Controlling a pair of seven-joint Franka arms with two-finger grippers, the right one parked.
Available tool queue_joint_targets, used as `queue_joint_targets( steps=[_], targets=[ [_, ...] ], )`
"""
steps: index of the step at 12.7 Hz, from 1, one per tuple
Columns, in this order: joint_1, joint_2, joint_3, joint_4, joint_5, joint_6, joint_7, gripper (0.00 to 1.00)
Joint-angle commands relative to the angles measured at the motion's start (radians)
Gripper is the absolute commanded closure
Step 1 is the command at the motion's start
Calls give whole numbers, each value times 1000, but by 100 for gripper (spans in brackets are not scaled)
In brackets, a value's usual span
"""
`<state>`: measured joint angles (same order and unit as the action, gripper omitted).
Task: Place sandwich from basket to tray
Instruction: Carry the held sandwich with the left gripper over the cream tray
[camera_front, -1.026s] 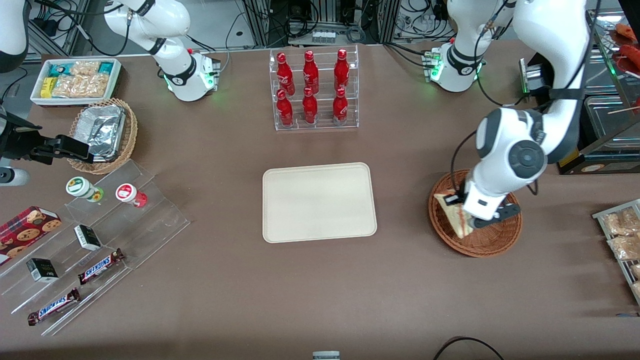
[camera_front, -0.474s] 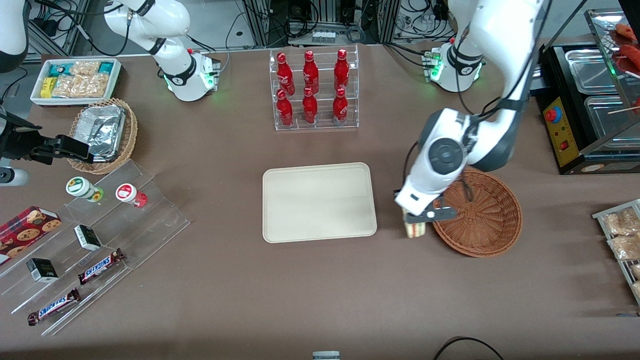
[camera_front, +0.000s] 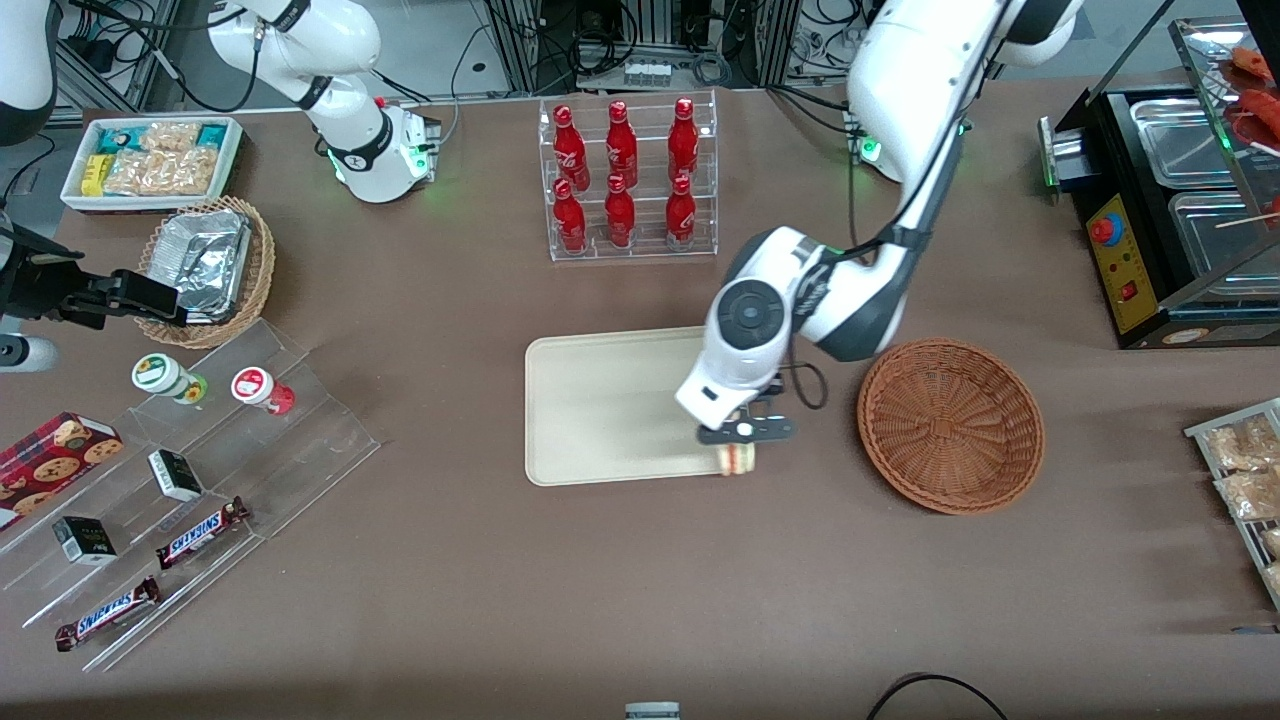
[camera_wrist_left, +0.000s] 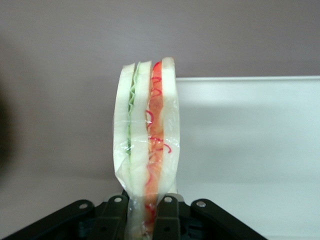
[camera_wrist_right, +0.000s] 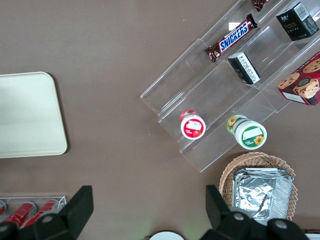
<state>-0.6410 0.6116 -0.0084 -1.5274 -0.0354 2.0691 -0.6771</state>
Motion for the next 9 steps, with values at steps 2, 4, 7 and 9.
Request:
queue_joint_targets(
  steps=[2,4,7,9],
  targets=[
    [-71,104,13,159,-35,-38,-82,100],
    [-92,155,13,216,-37,-37,-91,100],
    [-91,247,-31,329,-38,-62,-82,100],
    [-89,307,-59,426,-38,-150,-81,100]
  ],
)
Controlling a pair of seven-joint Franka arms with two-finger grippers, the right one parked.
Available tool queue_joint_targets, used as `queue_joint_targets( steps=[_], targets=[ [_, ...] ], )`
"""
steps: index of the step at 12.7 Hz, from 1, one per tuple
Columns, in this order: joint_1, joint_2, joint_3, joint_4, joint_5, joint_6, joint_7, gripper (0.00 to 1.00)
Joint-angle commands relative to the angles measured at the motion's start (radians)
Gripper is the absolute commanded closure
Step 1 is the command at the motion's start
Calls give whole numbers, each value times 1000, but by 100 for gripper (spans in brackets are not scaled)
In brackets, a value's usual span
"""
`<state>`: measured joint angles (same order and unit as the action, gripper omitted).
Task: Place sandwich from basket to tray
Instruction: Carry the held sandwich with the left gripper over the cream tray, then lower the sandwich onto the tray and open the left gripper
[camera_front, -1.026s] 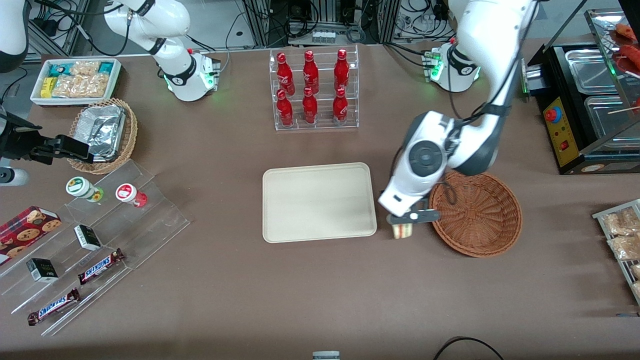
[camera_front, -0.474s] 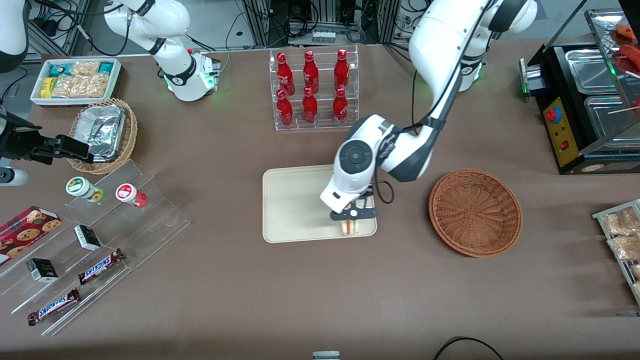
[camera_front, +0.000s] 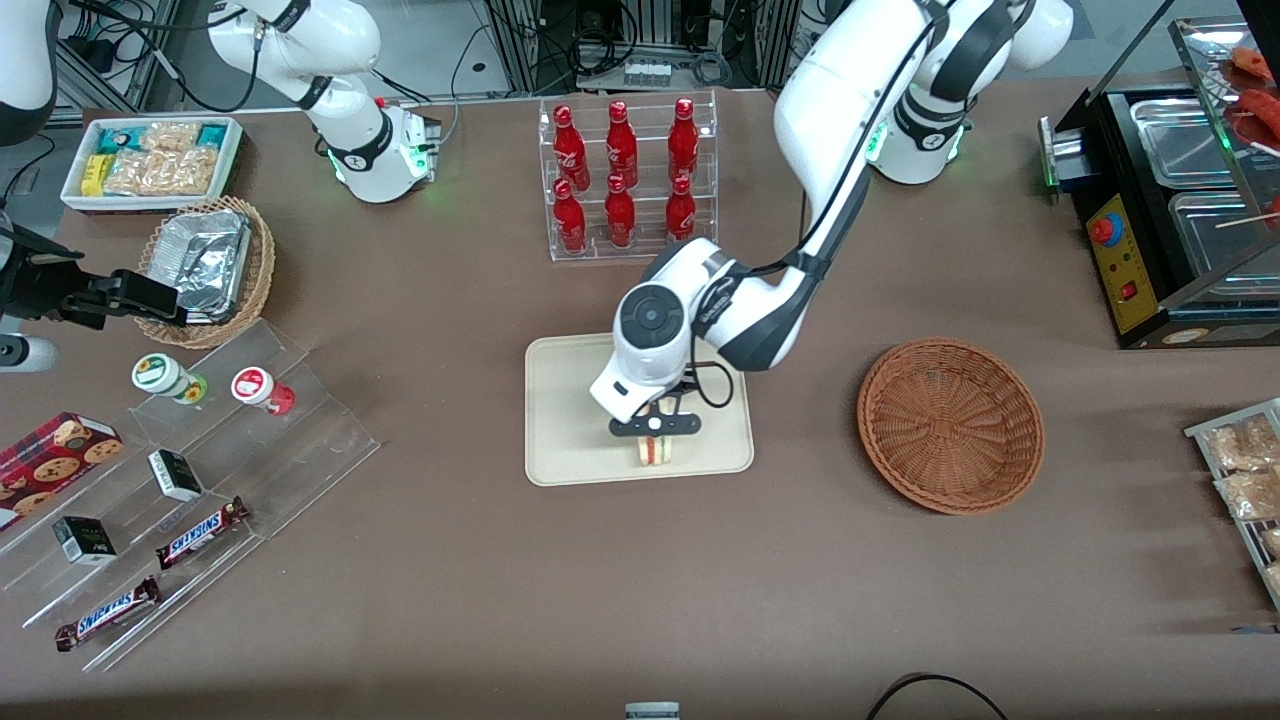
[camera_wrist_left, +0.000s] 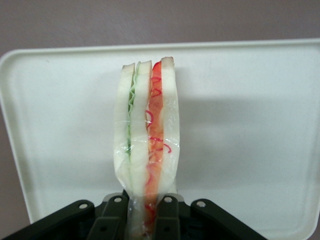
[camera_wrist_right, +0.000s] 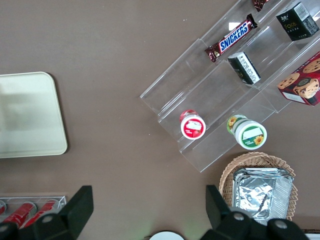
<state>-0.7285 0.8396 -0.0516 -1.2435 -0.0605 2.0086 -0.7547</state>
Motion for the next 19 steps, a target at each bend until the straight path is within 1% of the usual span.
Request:
queue_joint_targets(
  steps=[1,5,7,11,16,17,18,19],
  targets=[
    [-2,87,-19,157,-13,-111,-3,100],
    [-3,92,-33,156,-16,-128,-14,100],
    [-5,92,-33,156,-33,-120,-26,100],
    [-8,93,-31,154,-27,-117,-87,100],
    [-17,107,-28,151,-19,-97,-94,100],
    [-17,108,-28,151,-19,-97,-94,70],
    [-17,111,-28,153,-22,-96,-95,28],
    [-17,111,-28,151,-22,-84,-97,0]
  ],
)
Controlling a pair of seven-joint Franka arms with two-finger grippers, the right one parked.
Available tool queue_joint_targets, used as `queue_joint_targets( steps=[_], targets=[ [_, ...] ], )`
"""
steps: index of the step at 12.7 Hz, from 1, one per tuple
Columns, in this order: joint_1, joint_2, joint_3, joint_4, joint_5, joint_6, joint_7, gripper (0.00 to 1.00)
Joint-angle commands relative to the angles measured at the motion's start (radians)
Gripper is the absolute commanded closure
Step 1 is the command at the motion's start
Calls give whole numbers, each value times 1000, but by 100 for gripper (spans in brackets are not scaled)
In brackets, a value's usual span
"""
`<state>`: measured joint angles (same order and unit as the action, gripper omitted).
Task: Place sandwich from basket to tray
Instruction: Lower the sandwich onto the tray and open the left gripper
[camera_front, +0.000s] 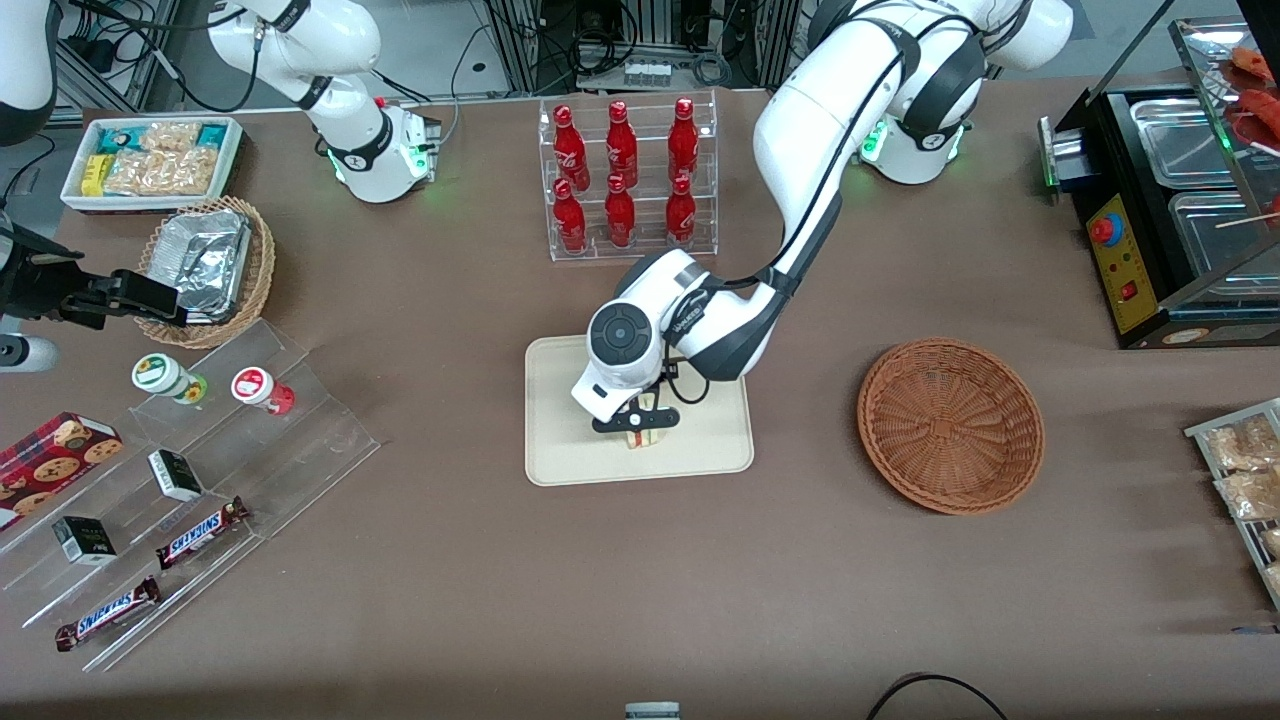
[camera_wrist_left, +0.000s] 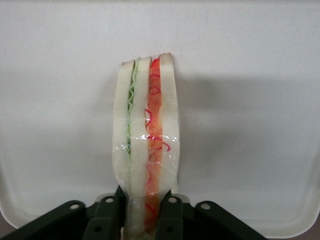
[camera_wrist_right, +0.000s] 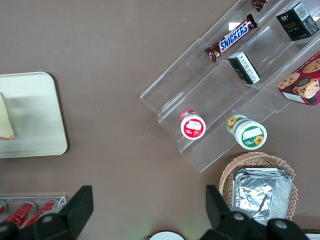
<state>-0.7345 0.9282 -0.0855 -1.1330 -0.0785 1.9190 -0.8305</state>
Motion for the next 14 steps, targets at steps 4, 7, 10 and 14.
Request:
queue_joint_targets(
  steps=[4,7,10,14],
  targets=[
    [-9,3,7,41,-3,0,-13,0],
    [1,-44,10,47,-4,-34,-9,0],
    [9,-101,12,50,-3,-64,-9,0],
    [73,-176,10,48,-14,-103,-7,0]
  ],
)
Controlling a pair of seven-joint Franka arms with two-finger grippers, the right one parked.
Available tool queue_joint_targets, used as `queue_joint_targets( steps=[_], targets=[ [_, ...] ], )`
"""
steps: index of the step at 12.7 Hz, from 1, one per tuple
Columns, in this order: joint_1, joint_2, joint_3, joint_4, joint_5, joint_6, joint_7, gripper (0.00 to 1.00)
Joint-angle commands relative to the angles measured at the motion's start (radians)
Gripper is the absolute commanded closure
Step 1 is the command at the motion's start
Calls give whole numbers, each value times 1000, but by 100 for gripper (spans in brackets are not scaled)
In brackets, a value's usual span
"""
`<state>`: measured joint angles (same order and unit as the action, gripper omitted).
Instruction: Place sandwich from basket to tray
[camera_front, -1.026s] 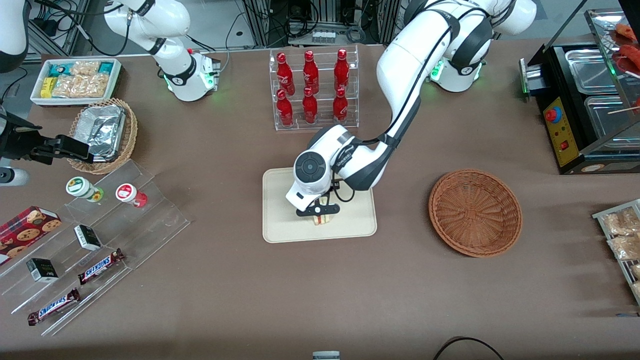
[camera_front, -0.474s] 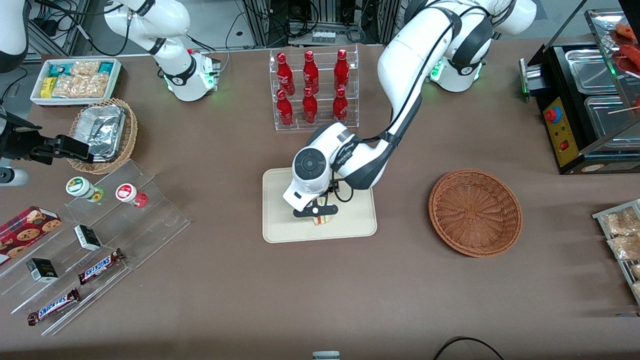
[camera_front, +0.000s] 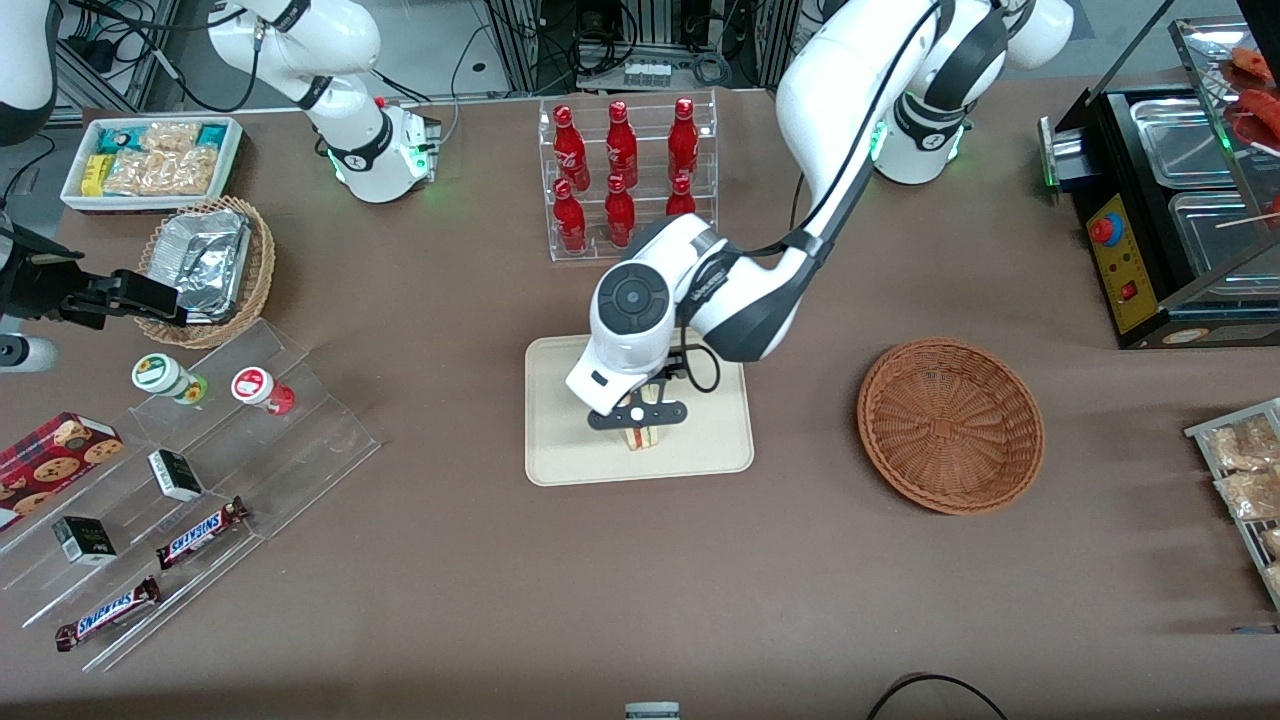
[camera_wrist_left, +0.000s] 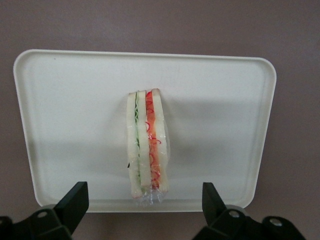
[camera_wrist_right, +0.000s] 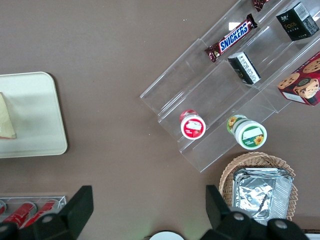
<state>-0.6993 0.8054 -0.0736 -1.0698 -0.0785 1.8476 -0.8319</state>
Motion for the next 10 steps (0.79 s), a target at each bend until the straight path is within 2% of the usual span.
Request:
queue_joint_targets(
  steps=[1,5,7,10],
  targets=[
    [64,-70,-5,-15,-14,-47,-1,0],
    [144,-123,-2,-28,2,-95,169,0],
    [206,-144,1,-38,6,-148,191,0],
    [286,-283,3,-232,14,-128,388,0]
  ],
)
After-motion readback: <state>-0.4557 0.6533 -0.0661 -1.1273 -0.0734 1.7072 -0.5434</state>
